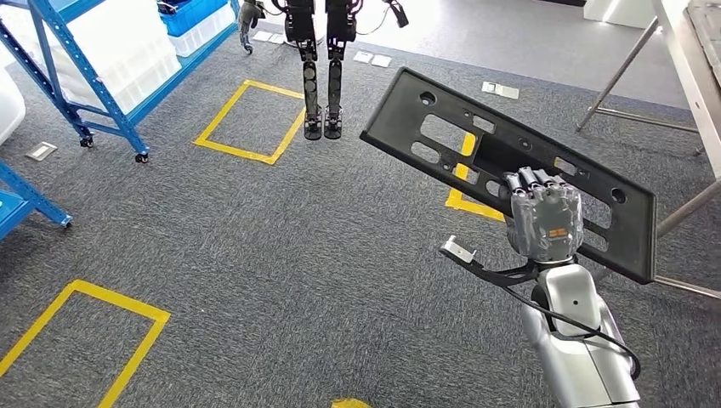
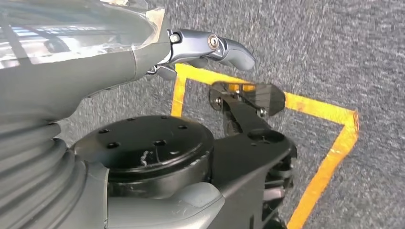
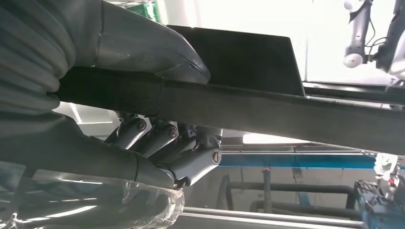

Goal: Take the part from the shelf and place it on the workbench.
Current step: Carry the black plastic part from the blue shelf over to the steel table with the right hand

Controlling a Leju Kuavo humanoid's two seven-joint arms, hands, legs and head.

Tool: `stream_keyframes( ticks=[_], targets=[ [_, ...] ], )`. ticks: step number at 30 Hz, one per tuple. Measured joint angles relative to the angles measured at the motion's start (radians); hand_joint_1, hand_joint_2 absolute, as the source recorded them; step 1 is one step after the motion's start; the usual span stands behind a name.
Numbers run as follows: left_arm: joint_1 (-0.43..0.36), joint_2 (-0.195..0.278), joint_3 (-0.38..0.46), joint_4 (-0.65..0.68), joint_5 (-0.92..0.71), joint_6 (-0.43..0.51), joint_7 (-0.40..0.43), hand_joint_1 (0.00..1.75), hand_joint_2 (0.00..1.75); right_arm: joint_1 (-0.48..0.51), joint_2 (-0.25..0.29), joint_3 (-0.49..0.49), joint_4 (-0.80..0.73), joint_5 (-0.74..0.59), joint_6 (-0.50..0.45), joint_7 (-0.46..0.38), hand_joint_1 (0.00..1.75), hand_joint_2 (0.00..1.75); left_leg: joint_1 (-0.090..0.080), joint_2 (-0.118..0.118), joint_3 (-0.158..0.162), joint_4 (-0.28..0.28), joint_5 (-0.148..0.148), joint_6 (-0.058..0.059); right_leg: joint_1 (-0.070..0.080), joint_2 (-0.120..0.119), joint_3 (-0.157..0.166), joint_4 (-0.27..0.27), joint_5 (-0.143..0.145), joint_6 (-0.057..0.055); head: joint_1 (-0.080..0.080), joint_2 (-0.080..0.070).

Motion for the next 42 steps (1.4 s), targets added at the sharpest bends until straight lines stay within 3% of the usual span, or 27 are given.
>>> stream_keyframes(
  ticks=[2,4,6,7,8,10,12,13,15,16,18,20,21,22,23,24,26,28,30,31,33,35,37,38,39,41,42],
  targets=[
    [-0.001,0.001,0.0,0.0,-0.001,-0.002,-0.002,0.0,1.75,-0.004,-0.02,0.005,0.012,0.001,0.004,0.004,1.75,1.75,-0.003,0.023,0.001,-0.011,0.011,0.019,0.0,-0.041,-0.027,0.039,-0.019,0.004,0.003,0.0],
    [0.0,0.002,0.001,0.0,-0.002,-0.002,-0.003,0.0,1.75,-0.013,-0.035,0.01,0.024,0.003,0.012,0.01,1.75,1.75,-0.005,0.049,-0.001,-0.016,0.017,0.029,0.0,-0.094,-0.085,0.158,-0.074,-0.002,0.009,0.0],
    [0.002,0.004,0.001,0.0,-0.002,-0.002,-0.003,0.0,1.75,-0.018,-0.044,0.015,0.036,0.004,0.02,0.017,1.75,1.75,-0.008,0.077,-0.004,-0.016,0.017,0.031,-0.002,-0.106,-0.143,0.284,-0.118,0.002,0.011,0.0],
    [0.003,0.005,0.002,0.0,-0.003,-0.002,-0.003,0.0,1.75,-0.018,-0.05,0.019,0.043,0.005,0.023,0.02,1.75,1.75,-0.009,0.09,-0.005,-0.015,0.017,0.03,-0.004,-0.109,-0.148,0.303,-0.12,0.008,0.011,0.0],
    [0.003,0.005,0.002,0.0,-0.004,-0.002,-0.003,0.0,1.75,-0.019,-0.057,0.022,0.05,0.005,0.026,0.022,1.75,1.75,-0.009,0.103,-0.005,-0.015,0.016,0.029,-0.008,-0.114,-0.131,0.278,-0.107,0.017,0.012,0.0],
    [0.003,0.007,0.002,0.0,-0.004,-0.002,-0.003,0.0,1.75,-0.026,-0.071,0.027,0.061,0.006,0.031,0.025,1.75,1.75,-0.011,0.126,-0.003,-0.013,0.012,0.024,-0.013,-0.156,-0.049,0.134,-0.061,0.033,0.012,0.0],
    [0.002,0.008,0.002,0.0,-0.006,-0.002,-0.003,0.0,1.75,-0.036,-0.078,0.034,0.068,0.006,0.033,0.033,1.75,1.75,-0.017,0.148,-0.001,-0.009,0.005,0.013,-0.007,-0.193,0.012,0.023,-0.031,0.03,0.011,0.0],
    [0.002,0.009,0.002,0.0,-0.008,-0.002,-0.003,0.0,1.75,-0.041,-0.083,0.038,0.071,0.007,0.033,0.041,1.75,1.75,-0.02,0.159,0.001,-0.008,0.002,0.009,-0.002,-0.196,0.02,0.006,-0.027,0.024,0.01,0.0],
    [0.001,0.009,0.002,0.0,-0.01,-0.003,-0.004,0.0,1.75,-0.046,-0.097,0.046,0.077,0.007,0.033,0.058,1.75,1.75,-0.019,0.179,0.004,-0.008,-0.002,0.0,-0.002,-0.169,0.017,0.005,-0.022,0.009,0.008,0.0],
    [0.0,0.009,0.002,0.0,-0.01,-0.003,-0.004,0.0,1.75,-0.047,-0.104,0.05,0.079,0.007,0.033,0.063,1.75,1.75,-0.015,0.172,0.004,-0.002,-0.01,-0.005,-0.004,-0.157,0.017,0.004,-0.02,0.003,0.006,0.0],
    [0.0,0.009,0.002,0.0,-0.01,-0.004,-0.005,0.0,1.75,-0.054,-0.112,0.057,0.082,0.007,0.033,0.067,1.75,1.75,-0.007,0.119,-0.023,0.066,-0.057,-0.013,-0.011,-0.134,0.018,0.001,-0.016,-0.015,0.004,0.0],
    [0.001,0.009,0.002,0.0,-0.011,-0.004,-0.006,0.0,1.75,-0.057,-0.113,0.064,0.086,0.008,0.033,0.07,1.75,1.75,-0.004,0.065,-0.085,0.204,-0.126,-0.015,-0.008,-0.109,0.017,0.002,-0.013,-0.025,0.0,0.0],
    [0.002,0.009,0.002,0.0,-0.012,-0.005,-0.006,0.0,1.75,-0.057,-0.113,0.068,0.088,0.008,0.033,0.072,1.75,1.75,-0.004,0.056,-0.115,0.262,-0.145,-0.015,-0.005,-0.095,0.016,0.002,-0.013,-0.027,-0.001,0.0],
    [0.003,0.009,0.002,0.0,-0.013,-0.005,-0.007,0.0,1.75,-0.056,-0.113,0.071,0.09,0.008,0.033,0.075,1.75,1.75,-0.005,0.052,-0.131,0.287,-0.144,-0.013,-0.003,-0.08,0.016,0.002,-0.012,-0.028,-0.002,0.0],
    [0.003,0.009,0.002,0.0,-0.016,-0.006,-0.009,0.0,1.75,-0.055,-0.115,0.074,0.092,0.008,0.032,0.08,1.75,1.75,-0.005,0.049,-0.127,0.271,-0.123,-0.01,-0.001,-0.065,0.016,0.003,-0.012,-0.028,-0.002,0.0],
    [0.003,0.01,0.002,0.0,-0.018,-0.007,-0.01,0.0,1.75,-0.054,-0.117,0.076,0.094,0.008,0.032,0.086,1.75,1.75,-0.005,0.043,-0.105,0.218,-0.087,-0.005,-0.001,-0.051,0.016,0.004,-0.012,-0.028,-0.001,0.0],
    [0.003,0.012,0.002,0.0,-0.023,-0.01,-0.012,0.0,1.75,-0.053,-0.123,0.077,0.096,0.008,0.031,0.101,1.75,1.75,-0.004,0.001,-0.043,0.082,-0.02,0.004,0.002,-0.027,0.015,0.008,-0.011,-0.026,-0.001,0.0],
    [0.003,0.015,0.002,0.0,-0.027,-0.012,-0.014,0.0,1.75,-0.052,-0.128,0.08,0.098,0.008,0.029,0.112,1.75,1.75,-0.006,-0.023,-0.013,0.016,0.002,0.007,0.003,-0.006,0.008,0.01,-0.008,-0.02,0.0,0.0],
    [0.002,0.016,0.002,0.0,-0.029,-0.013,-0.014,0.0,1.75,-0.049,-0.138,0.082,0.099,0.008,0.029,0.118,1.75,1.75,-0.011,-0.002,-0.01,0.008,0.005,0.012,0.004,0.013,-0.002,0.006,-0.001,-0.008,-0.001,0.0],
    [0.001,0.016,0.002,0.0,-0.03,-0.013,-0.015,0.0,1.75,-0.046,-0.143,0.083,0.099,0.008,0.029,0.119,1.75,1.75,-0.012,0.009,-0.008,0.001,0.011,0.018,0.004,0.004,-0.009,0.01,-0.002,-0.004,0.0,0.0],
    [0.0,0.016,0.002,0.0,-0.03,-0.014,-0.016,0.0,1.75,-0.046,-0.153,0.084,0.1,0.008,0.029,0.122,1.75,1.75,-0.011,0.035,-0.005,-0.014,0.022,0.032,0.006,-0.048,-0.042,0.066,-0.031,-0.002,0.003,0.0],
    [0.002,0.017,0.002,0.0,-0.03,-0.014,-0.016,0.0,1.75,-0.047,-0.156,0.086,0.101,0.008,0.029,0.123,1.75,1.75,-0.012,0.062,-0.006,-0.019,0.025,0.037,0.005,-0.097,-0.103,0.194,-0.087,-0.005,0.008,0.0],
    [0.002,0.017,0.002,0.0,-0.03,-0.014,-0.016,0.0,1.75,-0.041,-0.156,0.088,0.104,0.008,0.028,0.123,1.75,1.75,-0.013,0.09,-0.008,-0.018,0.024,0.036,0.0,-0.108,-0.146,0.289,-0.118,0.003,0.01,0.0],
    [0.002,0.017,0.002,0.0,-0.03,-0.014,-0.016,0.0,1.75,-0.038,-0.156,0.089,0.106,0.008,0.028,0.123,1.75,1.75,-0.013,0.104,-0.009,-0.018,0.023,0.035,-0.004,-0.112,-0.14,0.283,-0.112,0.011,0.01,0.0],
    [0.002,0.017,0.002,0.0,-0.031,-0.014,-0.016,0.0,1.75,-0.036,-0.157,0.089,0.107,0.008,0.028,0.123,1.75,1.75,-0.013,0.117,-0.009,-0.017,0.022,0.033,-0.008,-0.121,-0.113,0.237,-0.094,0.021,0.01,0.0],
    [0.002,0.017,0.002,0.0,-0.032,-0.014,-0.016,0.0,1.75,-0.035,-0.156,0.087,0.109,0.008,0.028,0.123,1.75,1.75,-0.015,0.14,-0.008,-0.014,0.016,0.024,-0.012,-0.165,-0.03,0.094,-0.049,0.036,0.01,0.0],
    [0.002,0.018,0.002,0.0,-0.032,-0.014,-0.016,0.0,1.75,-0.034,-0.156,0.086,0.109,0.008,0.028,0.123,1.75,1.75,-0.018,0.15,-0.006,-0.012,0.013,0.018,-0.01,-0.183,0.0,0.042,-0.034,0.036,0.009,0.0]
  ],
)
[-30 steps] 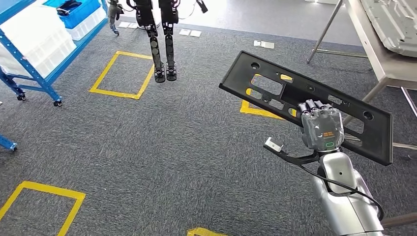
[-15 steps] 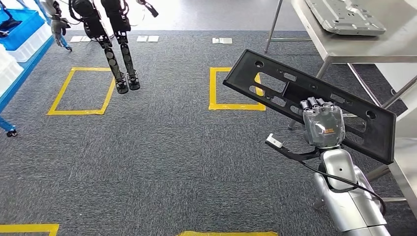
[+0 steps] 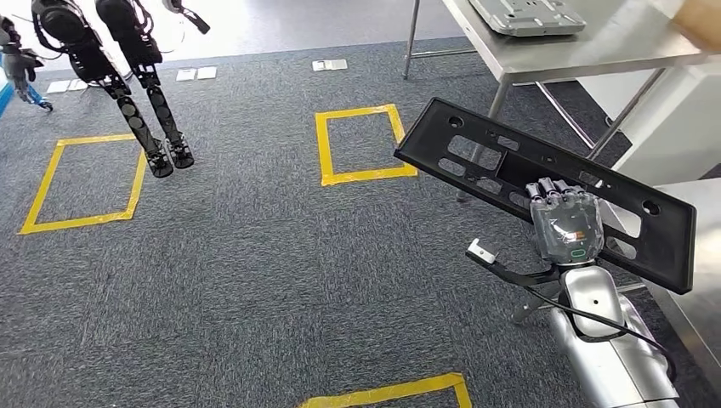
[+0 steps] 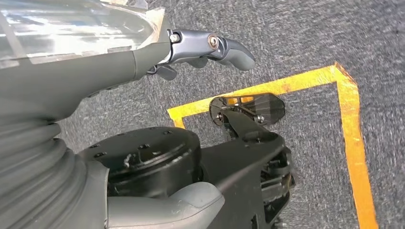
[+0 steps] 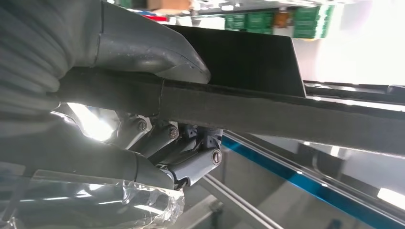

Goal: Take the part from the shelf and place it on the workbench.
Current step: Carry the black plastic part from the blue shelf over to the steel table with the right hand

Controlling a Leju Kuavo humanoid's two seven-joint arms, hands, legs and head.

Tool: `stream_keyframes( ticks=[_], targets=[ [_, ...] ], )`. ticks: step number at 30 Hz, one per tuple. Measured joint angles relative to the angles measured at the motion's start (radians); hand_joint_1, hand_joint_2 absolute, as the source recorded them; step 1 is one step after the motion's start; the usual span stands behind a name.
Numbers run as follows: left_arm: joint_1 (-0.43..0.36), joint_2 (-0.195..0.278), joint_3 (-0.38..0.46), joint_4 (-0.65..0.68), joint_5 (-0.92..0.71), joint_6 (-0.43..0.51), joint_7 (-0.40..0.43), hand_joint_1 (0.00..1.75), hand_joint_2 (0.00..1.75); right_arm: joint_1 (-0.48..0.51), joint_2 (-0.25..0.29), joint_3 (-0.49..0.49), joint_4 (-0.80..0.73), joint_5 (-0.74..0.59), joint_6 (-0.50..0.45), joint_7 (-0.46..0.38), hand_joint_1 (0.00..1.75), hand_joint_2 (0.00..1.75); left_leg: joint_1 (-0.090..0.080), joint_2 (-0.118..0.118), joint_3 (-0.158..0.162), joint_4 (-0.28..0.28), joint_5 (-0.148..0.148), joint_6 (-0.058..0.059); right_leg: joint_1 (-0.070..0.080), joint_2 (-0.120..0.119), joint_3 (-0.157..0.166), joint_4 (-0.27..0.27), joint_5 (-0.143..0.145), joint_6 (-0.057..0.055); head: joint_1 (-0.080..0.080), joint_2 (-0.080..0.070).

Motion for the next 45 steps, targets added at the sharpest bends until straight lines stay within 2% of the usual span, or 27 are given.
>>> stream_keyframes(
  ticks=[2,4,6,8,10,11,12,15,17,19,21,23,25,26,27,28,30,32,34,35,37,39,40,41,42,43,45],
  targets=[
    [0.0,0.001,0.0,0.0,-0.001,0.0,-0.001,0.0,1.75,0.003,-0.001,-0.004,0.002,0.0,0.0,0.0,1.75,1.75,-0.005,0.021,0.006,0.003,-0.007,-0.012,0.009,-0.009,0.017,-0.033,0.009,-0.012,-0.002,0.0],
    [-0.002,0.002,0.0,0.0,-0.001,0.0,-0.002,0.0,1.75,0.008,-0.004,-0.01,0.004,0.0,-0.001,0.0,1.75,1.75,-0.001,0.028,0.01,0.005,-0.015,-0.022,0.005,0.018,0.015,-0.035,0.012,-0.026,-0.003,0.0],
    [-0.004,0.001,0.0,0.0,-0.003,0.0,-0.003,0.0,1.75,0.009,-0.005,-0.017,0.006,0.0,-0.002,0.001,1.75,1.75,0.008,-0.022,-0.008,0.052,-0.05,-0.031,-0.002,0.042,0.016,-0.036,0.016,-0.042,-0.006,0.0],
    [-0.002,0.001,0.0,0.0,-0.004,0.0,-0.003,0.0,1.75,0.01,-0.003,-0.021,0.006,0.0,-0.003,0.002,1.75,1.75,0.012,-0.082,-0.064,0.177,-0.119,-0.035,0.0,0.066,0.017,-0.037,0.017,-0.055,-0.011,0.0],
    [0.001,0.002,0.0,0.0,-0.005,0.0,-0.003,0.0,1.75,0.012,0.0,-0.021,0.007,0.0,-0.003,0.003,1.75,1.75,0.012,-0.098,-0.124,0.292,-0.157,-0.034,0.005,0.095,0.017,-0.036,0.018,-0.06,-0.012,0.0],
    [0.001,0.002,0.0,0.0,-0.006,0.0,-0.003,0.0,1.75,0.013,0.001,-0.022,0.009,0.0,-0.003,0.002,1.75,1.75,0.012,-0.099,-0.133,0.3,-0.147,-0.031,0.007,0.111,0.017,-0.036,0.019,-0.061,-0.012,0.0],
    [0.001,0.002,0.0,0.0,-0.007,0.0,-0.003,0.0,1.75,0.014,0.001,-0.024,0.01,0.0,-0.003,0.002,1.75,1.75,0.012,-0.102,-0.122,0.267,-0.116,-0.028,0.009,0.126,0.018,-0.035,0.019,-0.061,-0.012,0.0],
    [0.001,0.003,0.0,0.0,-0.008,0.001,-0.003,0.0,1.75,0.014,0.001,-0.03,0.013,0.0,-0.003,0.003,1.75,1.75,0.013,-0.156,-0.036,0.072,-0.015,-0.015,0.011,0.167,0.018,-0.032,0.019,-0.058,-0.011,0.0],
    [0.001,0.005,0.0,0.0,-0.009,0.001,-0.003,0.0,1.75,0.014,0.001,-0.032,0.015,0.0,-0.003,0.002,1.75,1.75,0.009,-0.172,-0.014,0.024,-0.002,-0.012,0.012,0.188,0.011,-0.032,0.023,-0.05,-0.011,0.0],
    [0.0,0.004,0.0,0.0,-0.009,0.001,-0.003,0.0,1.75,0.017,-0.001,-0.037,0.019,0.0,-0.003,0.002,1.75,1.75,0.006,-0.145,-0.011,0.015,0.005,-0.004,0.011,0.199,0.002,-0.034,0.027,-0.038,-0.011,0.0],
    [-0.002,0.004,0.0,0.0,-0.01,0.0,-0.004,0.0,1.75,0.016,-0.004,-0.046,0.024,0.0,-0.003,0.002,1.75,1.75,0.006,-0.122,-0.006,-0.001,0.016,0.01,0.014,0.153,-0.02,-0.003,0.011,-0.033,-0.008,0.0],
    [-0.001,0.004,0.0,0.0,-0.01,0.0,-0.005,0.0,1.75,0.011,-0.005,-0.053,0.033,0.0,-0.003,0.002,1.75,1.75,0.005,-0.096,-0.005,-0.009,0.022,0.017,0.015,0.093,-0.074,0.103,-0.04,-0.034,-0.004,0.0],
    [0.0,0.004,0.0,0.0,-0.01,0.0,-0.005,0.0,1.75,0.01,-0.004,-0.056,0.048,0.0,-0.004,0.002,1.75,1.75,0.004,-0.068,-0.008,-0.008,0.022,0.018,0.01,0.077,-0.132,0.225,-0.084,-0.028,-0.002,0.0],
    [0.001,0.004,0.0,0.0,-0.01,0.0,-0.004,0.0,1.75,0.011,-0.003,-0.057,0.056,0.0,-0.004,0.002,1.75,1.75,0.004,-0.054,-0.009,-0.008,0.021,0.017,0.006,0.073,-0.14,0.245,-0.087,-0.02,-0.002,0.0],
    [0.001,0.004,0.0,0.0,-0.01,0.0,-0.004,0.0,1.75,0.011,-0.003,-0.059,0.065,0.0,-0.005,0.002,1.75,1.75,0.005,-0.041,-0.009,-0.008,0.02,0.015,0.002,0.068,-0.127,0.224,-0.076,-0.009,-0.002,0.0],
    [0.001,0.004,0.0,0.0,-0.01,0.0,-0.004,0.0,1.75,0.011,-0.004,-0.062,0.071,0.0,-0.006,0.002,1.75,1.75,0.006,-0.029,-0.009,-0.007,0.018,0.012,-0.003,0.054,-0.093,0.164,-0.053,0.002,-0.002,0.0],
    [0.0,0.004,0.0,0.0,-0.011,0.0,-0.004,0.0,1.75,0.008,-0.003,-0.067,0.079,0.0,-0.008,0.002,1.75,1.75,0.003,-0.006,-0.008,0.0,0.011,0.001,-0.005,-0.002,-0.015,0.025,-0.01,0.015,-0.001,0.0],
    [0.001,0.005,0.0,0.0,-0.011,0.0,-0.004,0.0,1.75,0.004,-0.001,-0.071,0.086,0.0,-0.011,0.002,1.75,1.75,-0.003,0.017,-0.004,0.006,0.002,-0.012,0.001,-0.026,0.016,-0.032,0.009,0.004,-0.001,0.0],
    [-0.001,0.006,0.0,0.0,-0.011,0.0,-0.004,0.0,1.75,0.002,0.0,-0.073,0.095,0.0,-0.013,-0.001,1.75,1.75,-0.003,0.04,0.001,0.007,-0.005,-0.022,0.001,0.005,0.012,-0.03,0.013,-0.016,-0.003,0.0],
    [-0.003,0.006,0.0,0.0,-0.011,0.0,-0.004,0.0,1.75,0.0,0.0,-0.074,0.099,-0.001,-0.014,-0.003,1.75,1.75,0.001,0.036,0.002,0.013,-0.012,-0.027,-0.002,0.019,0.012,-0.03,0.015,-0.022,-0.003,0.0],
    [-0.005,0.006,0.0,0.0,-0.01,0.001,-0.004,0.0,1.75,-0.011,0.001,-0.076,0.111,-0.002,-0.015,-0.008,1.75,1.75,0.01,-0.016,-0.02,0.072,-0.055,-0.036,-0.008,0.044,0.012,-0.031,0.019,-0.041,-0.005,0.0],
    [-0.003,0.006,0.0,0.0,-0.01,0.001,-0.004,0.0,1.75,-0.022,0.007,-0.076,0.126,-0.004,-0.019,-0.012,1.75,1.75,0.014,-0.079,-0.08,0.205,-0.123,-0.04,-0.006,0.07,0.011,-0.031,0.02,-0.051,-0.009,0.0],
    [-0.001,0.006,0.0,0.0,-0.01,0.002,-0.003,0.0,1.75,-0.025,0.011,-0.076,0.136,-0.005,-0.022,-0.015,1.75,1.75,0.014,-0.092,-0.112,0.266,-0.145,-0.04,-0.003,0.084,0.011,-0.03,0.021,-0.053,-0.01,0.0],
    [0.0,0.006,0.0,0.0,-0.01,0.002,-0.003,0.0,1.75,-0.027,0.014,-0.076,0.146,-0.006,-0.026,-0.018,1.75,1.75,0.014,-0.097,-0.131,0.298,-0.148,-0.038,-0.001,0.099,0.011,-0.03,0.021,-0.054,-0.01,0.0],
    [0.0,0.006,0.0,0.0,-0.01,0.002,-0.003,0.0,1.75,-0.029,0.016,-0.076,0.157,-0.007,-0.029,-0.021,1.75,1.75,0.014,-0.099,-0.132,0.29,-0.131,-0.035,0.001,0.113,0.011,-0.03,0.022,-0.055,-0.01,0.0],
    [0.001,0.006,0.0,0.0,-0.01,0.003,-0.003,0.0,1.75,-0.032,0.017,-0.077,0.166,-0.008,-0.031,-0.024,1.75,1.75,0.014,-0.104,-0.114,0.245,-0.097,-0.03,0.003,0.128,0.011,-0.029,0.022,-0.055,-0.01,0.0],
    [0.001,0.007,0.0,0.0,-0.01,0.003,-0.004,0.0,1.75,-0.038,0.018,-0.077,0.179,-0.01,-0.037,-0.029,1.75,1.75,0.014,-0.14,-0.053,0.109,-0.028,-0.021,0.004,0.155,0.01,-0.027,0.024,-0.053,-0.01,0.0]
  ],
)
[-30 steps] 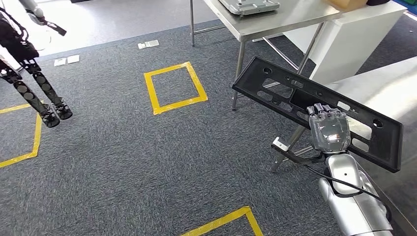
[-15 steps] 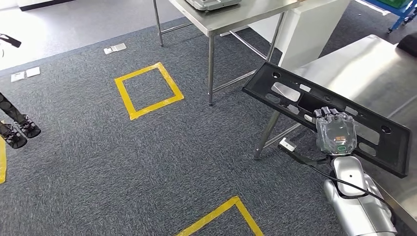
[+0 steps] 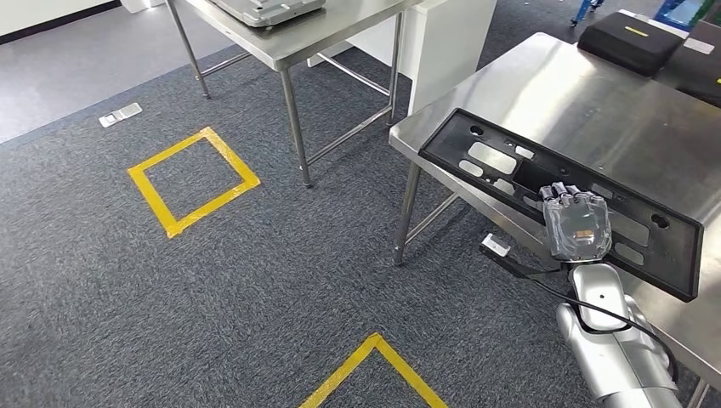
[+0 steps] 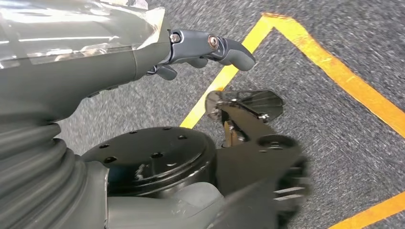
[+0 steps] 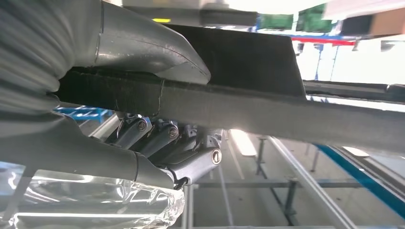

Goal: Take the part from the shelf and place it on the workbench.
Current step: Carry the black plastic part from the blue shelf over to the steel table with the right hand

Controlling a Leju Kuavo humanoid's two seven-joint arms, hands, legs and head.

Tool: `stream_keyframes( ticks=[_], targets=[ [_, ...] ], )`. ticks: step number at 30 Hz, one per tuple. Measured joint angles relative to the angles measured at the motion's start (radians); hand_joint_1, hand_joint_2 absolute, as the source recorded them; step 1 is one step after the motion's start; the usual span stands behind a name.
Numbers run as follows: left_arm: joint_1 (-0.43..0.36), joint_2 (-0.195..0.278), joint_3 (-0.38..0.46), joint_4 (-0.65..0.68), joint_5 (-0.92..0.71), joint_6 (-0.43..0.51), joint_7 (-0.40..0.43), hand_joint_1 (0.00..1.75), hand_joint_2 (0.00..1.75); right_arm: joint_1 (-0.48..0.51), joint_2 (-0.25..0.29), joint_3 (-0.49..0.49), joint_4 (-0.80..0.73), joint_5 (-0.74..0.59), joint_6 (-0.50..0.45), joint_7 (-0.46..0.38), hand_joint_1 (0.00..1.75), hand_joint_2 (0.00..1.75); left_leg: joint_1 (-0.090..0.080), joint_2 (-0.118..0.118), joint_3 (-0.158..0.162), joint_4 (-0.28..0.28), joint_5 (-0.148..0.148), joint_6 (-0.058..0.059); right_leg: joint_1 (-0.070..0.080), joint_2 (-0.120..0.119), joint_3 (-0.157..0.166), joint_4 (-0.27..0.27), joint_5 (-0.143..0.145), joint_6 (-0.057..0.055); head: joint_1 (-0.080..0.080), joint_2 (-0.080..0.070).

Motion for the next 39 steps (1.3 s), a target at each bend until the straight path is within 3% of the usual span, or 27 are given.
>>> stream_keyframes(
  ticks=[2,4,5,7,9,11,12,14,15,17,18,20,22,24,26,27,29,31,33,34,35,36,37,39],
  targets=[
    [0.0,0.001,0.0,0.0,0.001,0.0,-0.001,0.0,1.75,-0.008,0.001,0.0,0.01,-0.001,-0.006,-0.005,1.75,1.75,-0.003,-0.025,0.035,-0.075,0.026,0.005,0.002,0.021,-0.005,0.001,0.004,0.006,0.001,0.0],
    [-0.001,0.0,0.0,0.0,0.004,0.001,-0.002,0.0,1.75,-0.014,0.001,-0.001,0.02,-0.002,-0.009,-0.012,1.75,1.75,-0.009,-0.008,0.039,-0.085,0.029,0.012,0.004,0.04,-0.012,-0.005,0.011,0.02,0.0,0.0],
    [-0.002,-0.001,0.0,0.0,0.006,0.002,-0.003,0.0,1.75,-0.016,0.0,-0.001,0.025,-0.002,-0.01,-0.016,1.75,1.75,-0.01,0.003,0.04,-0.093,0.035,0.019,0.004,0.037,-0.017,-0.005,0.012,0.025,0.0,0.0],
    [-0.003,-0.003,0.001,-0.001,0.01,0.004,-0.006,0.0,1.75,-0.03,-0.002,0.0,0.037,-0.005,-0.011,-0.024,1.75,1.75,-0.007,0.028,0.043,-0.11,0.049,0.034,0.009,-0.009,-0.047,0.04,-0.012,0.027,0.004,0.0],
    [-0.002,-0.004,0.002,-0.001,0.012,0.007,-0.009,0.0,1.75,-0.052,0.001,0.002,0.055,-0.011,-0.013,-0.032,1.75,1.75,-0.009,0.056,0.041,-0.116,0.053,0.041,0.01,-0.063,-0.109,0.166,-0.069,0.023,0.01,0.0],
    [0.0,-0.005,0.004,0.0,0.012,0.009,-0.014,0.0,1.75,-0.063,0.005,0.005,0.074,-0.016,-0.014,-0.041,1.75,1.75,-0.011,0.084,0.041,-0.116,0.053,0.041,0.007,-0.079,-0.153,0.269,-0.102,0.031,0.011,0.0],
    [0.0,-0.006,0.005,0.0,0.013,0.009,-0.016,0.0,1.75,-0.066,0.006,0.006,0.083,-0.018,-0.015,-0.044,1.75,1.75,-0.011,0.096,0.04,-0.115,0.052,0.04,0.004,-0.084,-0.148,0.269,-0.098,0.039,0.012,0.0],
    [0.0,-0.008,0.007,0.0,0.013,0.007,-0.021,0.0,1.75,-0.072,0.007,0.008,0.096,-0.021,-0.017,-0.047,1.75,1.75,-0.01,0.118,0.041,-0.114,0.05,0.036,-0.001,-0.11,-0.082,0.157,-0.059,0.056,0.012,0.0],
    [0.0,-0.008,0.008,0.0,0.013,0.005,-0.022,0.0,1.75,-0.078,0.008,0.009,0.101,-0.021,-0.018,-0.047,1.75,1.75,-0.013,0.128,0.042,-0.112,0.047,0.032,-0.001,-0.14,-0.041,0.085,-0.038,0.06,0.013,0.0],
    [0.0,-0.01,0.01,0.0,0.012,0.001,-0.025,0.0,1.75,-0.089,0.011,0.01,0.107,-0.021,-0.02,-0.043,1.75,1.75,-0.02,0.149,0.045,-0.108,0.04,0.021,0.006,-0.178,0.007,-0.003,-0.012,0.051,0.013,0.0],
    [0.0,-0.01,0.011,0.0,0.012,0.0,-0.025,0.0,1.75,-0.093,0.013,0.01,0.111,-0.02,-0.022,-0.041,1.75,1.75,-0.024,0.161,0.048,-0.107,0.037,0.016,0.01,-0.178,0.011,-0.012,-0.008,0.042,0.012,0.0],
    [-0.001,-0.01,0.012,-0.001,0.012,-0.001,-0.027,0.0,1.75,-0.093,0.013,0.01,0.117,-0.019,-0.026,-0.039,1.75,1.75,-0.022,0.179,0.052,-0.105,0.03,0.006,0.004,-0.15,0.008,-0.013,-0.003,0.028,0.009,0.0],
    [-0.002,-0.01,0.013,-0.001,0.012,-0.002,-0.028,0.0,1.75,-0.095,0.014,0.01,0.122,-0.019,-0.027,-0.038,1.75,1.75,-0.014,0.138,0.039,-0.064,-0.003,-0.005,-0.007,-0.124,0.009,-0.014,0.001,0.011,0.007,0.0],
    [0.001,-0.009,0.013,0.0,0.012,-0.002,-0.029,0.0,1.75,-0.098,0.018,0.01,0.125,-0.019,-0.028,-0.037,1.75,1.75,-0.007,0.071,-0.012,0.054,-0.069,-0.014,-0.009,-0.097,0.009,-0.014,0.003,-0.003,0.004,0.0],
    [0.004,-0.009,0.014,0.0,0.012,-0.002,-0.029,0.0,1.75,-0.097,0.024,0.012,0.129,-0.018,-0.028,-0.037,1.75,1.75,-0.005,0.046,-0.069,0.167,-0.111,-0.018,-0.006,-0.067,0.008,-0.014,0.004,-0.008,0.003,0.0],
    [0.004,-0.009,0.014,0.0,0.011,-0.002,-0.029,0.0,1.75,-0.096,0.025,0.014,0.131,-0.018,-0.028,-0.037,1.75,1.75,-0.005,0.043,-0.079,0.179,-0.104,-0.017,-0.005,-0.052,0.008,-0.013,0.005,-0.008,0.003,0.0],
    [0.004,-0.008,0.014,0.0,0.01,-0.004,-0.031,0.0,1.75,-0.095,0.024,0.015,0.134,-0.017,-0.027,-0.037,1.75,1.75,-0.001,0.031,-0.045,0.094,-0.039,-0.014,-0.005,-0.022,0.008,-0.01,0.005,-0.007,0.003,0.0],
    [0.004,-0.007,0.014,0.0,0.009,-0.008,-0.035,0.0,1.75,-0.096,0.024,0.015,0.135,-0.016,-0.027,-0.037,1.75,1.75,0.005,-0.014,0.012,-0.032,0.019,-0.009,-0.003,0.005,0.004,-0.005,0.005,-0.005,0.003,0.0],
    [0.004,-0.006,0.014,0.0,0.008,-0.015,-0.039,0.0,1.75,-0.096,0.024,0.015,0.134,-0.015,-0.026,-0.036,1.75,1.75,0.004,-0.037,0.033,-0.082,0.032,-0.003,-0.002,0.028,-0.004,-0.005,0.009,0.006,0.004,0.0],
    [0.003,-0.006,0.014,0.0,0.007,-0.017,-0.04,0.0,1.75,-0.095,0.023,0.015,0.134,-0.015,-0.026,-0.036,1.75,1.75,0.0,-0.027,0.034,-0.085,0.034,0.002,-0.001,0.039,-0.009,-0.007,0.013,0.014,0.004,0.0],
    [0.002,-0.007,0.014,0.0,0.005,-0.02,-0.041,0.0,1.75,-0.092,0.02,0.015,0.134,-0.014,-0.026,-0.036,1.75,1.75,-0.001,-0.013,0.036,-0.091,0.039,0.01,-0.002,0.041,-0.014,-0.01,0.016,0.021,0.004,0.0],
    [0.001,-0.008,0.014,0.0,0.004,-0.021,-0.042,0.0,1.75,-0.089,0.015,0.014,0.134,-0.014,-0.026,-0.036,1.75,1.75,-0.002,-0.001,0.038,-0.099,0.045,0.019,0.0,0.024,-0.021,-0.005,0.014,0.026,0.004,0.0],
    [0.0,-0.008,0.014,0.0,0.003,-0.021,-0.043,0.0,1.75,-0.088,0.012,0.014,0.134,-0.013,-0.026,-0.035,1.75,1.75,-0.001,0.011,0.04,-0.107,0.051,0.027,0.002,-0.003,-0.034,0.016,0.004,0.027,0.006,0.0],
    [0.001,-0.009,0.014,0.0,0.002,-0.021,-0.045,0.0,1.75,-0.088,0.01,0.014,0.134,-0.013,-0.025,-0.034,1.75,1.75,-0.001,0.038,0.042,-0.116,0.057,0.036,0.004,-0.064,-0.089,0.123,-0.046,0.022,0.012,0.0]
  ],
)
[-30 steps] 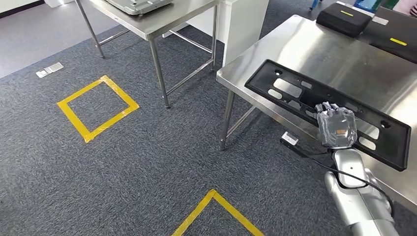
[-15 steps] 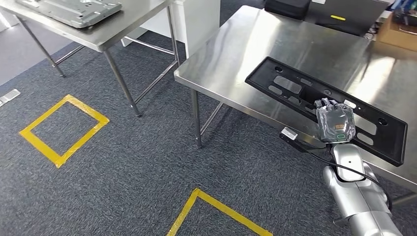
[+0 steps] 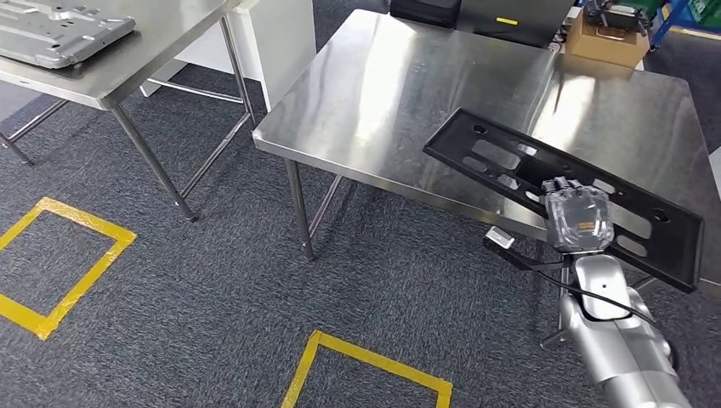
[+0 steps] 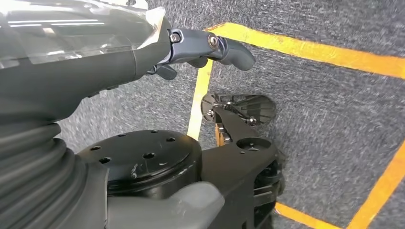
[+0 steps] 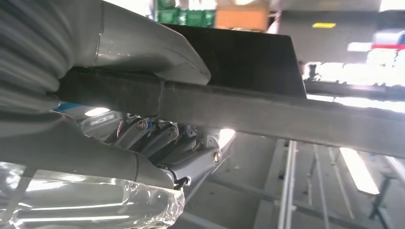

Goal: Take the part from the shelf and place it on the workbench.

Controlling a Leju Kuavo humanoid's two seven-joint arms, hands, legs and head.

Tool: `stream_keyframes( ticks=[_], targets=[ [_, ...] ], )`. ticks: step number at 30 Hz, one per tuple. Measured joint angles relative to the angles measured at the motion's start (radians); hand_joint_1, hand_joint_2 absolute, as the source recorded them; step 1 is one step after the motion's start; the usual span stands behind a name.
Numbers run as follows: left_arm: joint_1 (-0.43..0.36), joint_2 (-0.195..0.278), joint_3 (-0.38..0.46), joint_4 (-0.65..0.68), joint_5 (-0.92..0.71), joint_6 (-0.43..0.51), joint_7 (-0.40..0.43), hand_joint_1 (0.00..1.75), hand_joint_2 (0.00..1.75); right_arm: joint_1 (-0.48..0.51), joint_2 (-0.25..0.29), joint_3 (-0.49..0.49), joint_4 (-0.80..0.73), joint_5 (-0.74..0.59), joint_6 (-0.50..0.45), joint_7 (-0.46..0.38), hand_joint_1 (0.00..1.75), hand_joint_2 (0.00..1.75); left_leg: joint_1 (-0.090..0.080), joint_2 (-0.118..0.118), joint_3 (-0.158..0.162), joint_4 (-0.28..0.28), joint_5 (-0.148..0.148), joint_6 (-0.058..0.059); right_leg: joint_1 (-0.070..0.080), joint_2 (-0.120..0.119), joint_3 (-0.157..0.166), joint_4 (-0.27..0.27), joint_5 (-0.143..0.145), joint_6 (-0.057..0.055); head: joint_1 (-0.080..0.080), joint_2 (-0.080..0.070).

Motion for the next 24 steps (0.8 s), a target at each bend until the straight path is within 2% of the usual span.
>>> stream_keyframes(
  ticks=[2,3,4,5,6,7,8,9,10,11,12,14,15,16,17,18,19,20,22,24],
  targets=[
    [0.001,0.0,0.0,0.0,0.0,0.0,0.0,0.0,1.75,0.004,0.002,0.001,0.0,0.0,0.0,0.0,1.75,1.75,-0.001,0.029,-0.002,0.0,-0.001,0.001,-0.002,-0.015,-0.06,0.128,-0.047,0.002,0.003,0.0],
    [0.002,0.0,0.0,0.0,0.0,0.0,0.0,0.0,1.75,0.007,0.002,0.001,0.0,0.0,0.001,0.0,1.75,1.75,-0.001,0.042,-0.002,0.0,-0.001,0.001,-0.004,-0.017,-0.069,0.151,-0.052,0.008,0.003,0.0],
    [0.001,0.0,0.0,0.0,0.0,0.0,0.0,0.0,1.75,0.01,0.002,0.001,0.0,0.0,0.001,0.0,1.75,1.75,-0.001,0.055,-0.003,0.001,-0.002,0.0,-0.006,-0.022,-0.056,0.133,-0.042,0.016,0.003,0.0],
    [0.001,-0.001,0.0,0.0,0.0,0.0,0.0,0.0,1.75,0.011,0.001,0.001,0.0,0.001,0.001,0.0,1.75,1.75,-0.001,0.068,-0.002,0.001,-0.004,-0.003,-0.01,-0.031,-0.024,0.077,-0.021,0.025,0.003,0.0],
    [0.001,-0.001,0.0,0.0,0.0,0.0,0.0,0.0,1.75,0.01,0.001,0.001,0.0,0.001,0.001,0.0,1.75,1.75,-0.002,0.08,-0.001,0.003,-0.006,-0.007,-0.013,-0.055,0.021,-0.001,0.003,0.033,0.003,0.0],
    [0.001,-0.001,0.0,0.0,-0.001,0.0,0.0,0.0,1.75,0.008,0.001,0.001,0.0,0.0,0.001,0.0,1.75,1.75,-0.005,0.092,0.0,0.006,-0.01,-0.013,-0.01,-0.079,0.06,-0.067,0.023,0.036,0.004,0.0],
    [0.001,-0.001,0.0,0.0,-0.001,0.0,-0.001,0.0,1.75,0.005,0.002,0.001,0.0,0.0,0.001,0.0,1.75,1.75,-0.009,0.102,0.001,0.008,-0.014,-0.019,-0.007,-0.095,0.086,-0.113,0.036,0.032,0.004,0.0],
    [0.0,0.0,0.0,0.0,-0.002,-0.001,-0.001,0.0,1.75,0.004,0.003,0.001,0.0,-0.002,0.001,-0.002,1.75,1.75,-0.013,0.112,0.003,0.01,-0.017,-0.025,-0.004,-0.105,0.098,-0.134,0.042,0.026,0.003,0.0],
    [0.0,0.0,0.0,0.0,-0.003,-0.002,-0.002,0.0,1.75,0.003,0.004,0.001,0.001,-0.006,0.002,-0.007,1.75,1.75,-0.015,0.121,0.005,0.01,-0.02,-0.029,0.0,-0.096,0.097,-0.133,0.044,0.018,0.003,0.0],
    [0.0,0.001,0.0,0.0,-0.004,-0.005,-0.002,0.0,1.75,0.003,0.006,0.001,0.002,-0.01,0.002,-0.014,1.75,1.75,-0.013,0.128,0.007,0.011,-0.021,-0.033,-0.004,-0.084,0.095,-0.132,0.045,0.01,0.001,0.0],
    [-0.002,0.001,0.0,0.0,-0.006,-0.008,-0.002,0.0,1.75,0.001,0.008,0.001,0.004,-0.013,0.002,-0.025,1.75,1.75,-0.01,0.121,0.007,0.016,-0.027,-0.039,-0.007,-0.076,0.094,-0.132,0.046,0.004,0.001,0.0],
    [-0.004,0.002,0.0,0.0,-0.011,-0.014,-0.003,0.0,1.75,-0.011,0.02,0.006,0.011,-0.014,0.002,-0.048,1.75,1.75,-0.002,0.072,-0.015,0.071,-0.064,-0.05,-0.013,-0.062,0.094,-0.133,0.049,-0.01,0.001,0.0],
    [-0.004,0.002,0.0,0.0,-0.014,-0.017,-0.003,0.0,1.75,-0.021,0.033,0.013,0.014,-0.01,0.003,-0.057,1.75,1.75,0.0,0.04,-0.04,0.126,-0.095,-0.054,-0.013,-0.055,0.094,-0.133,0.049,-0.017,0.001,0.0],
    [-0.003,0.002,0.0,0.0,-0.017,-0.019,-0.004,0.0,1.75,-0.031,0.051,0.023,0.017,-0.004,0.005,-0.065,1.75,1.75,0.0,0.02,-0.071,0.19,-0.126,-0.056,-0.011,-0.048,0.093,-0.133,0.05,-0.023,0.001,0.0],
    [-0.002,0.002,-0.001,0.0,-0.02,-0.021,-0.005,0.0,1.75,-0.04,0.072,0.037,0.019,0.004,0.009,-0.069,1.75,1.75,0.0,0.012,-0.101,0.249,-0.147,-0.057,-0.008,-0.039,0.093,-0.133,0.05,-0.028,0.001,0.0],
    [-0.002,0.002,-0.001,0.0,-0.023,-0.022,-0.006,0.0,1.75,-0.046,0.095,0.055,0.018,0.012,0.018,-0.068,1.75,1.75,0.0,0.009,-0.121,0.281,-0.151,-0.056,-0.005,-0.03,0.093,-0.133,0.05,-0.029,0.0,0.0],
    [-0.002,0.001,-0.001,0.0,-0.026,-0.022,-0.007,0.0,1.75,-0.049,0.118,0.076,0.015,0.018,0.028,-0.064,1.75,1.75,0.0,0.008,-0.125,0.28,-0.137,-0.054,-0.003,-0.022,0.094,-0.132,0.05,-0.03,0.0,0.0],
    [-0.003,0.001,-0.002,0.0,-0.029,-0.023,-0.008,0.0,1.75,-0.05,0.138,0.1,0.009,0.023,0.042,-0.057,1.75,1.75,0.0,0.008,-0.111,0.242,-0.107,-0.05,-0.002,-0.015,0.095,-0.132,0.05,-0.03,0.0,0.0],
    [-0.007,0.001,-0.003,0.0,-0.035,-0.025,-0.009,0.0,1.75,-0.05,0.174,0.15,-0.015,0.026,0.068,-0.044,1.75,1.75,-0.002,0.006,-0.055,0.112,-0.039,-0.039,0.002,-0.007,0.095,-0.131,0.05,-0.03,-0.001,0.0],
    [-0.01,0.0,-0.005,0.0,-0.04,-0.027,-0.009,0.0,1.75,-0.055,0.202,0.198,-0.047,0.025,0.091,-0.039,1.75,1.75,-0.003,0.004,-0.021,0.031,-0.006,-0.037,0.011,-0.004,0.091,-0.127,0.049,-0.03,-0.001,0.0]
  ],
)
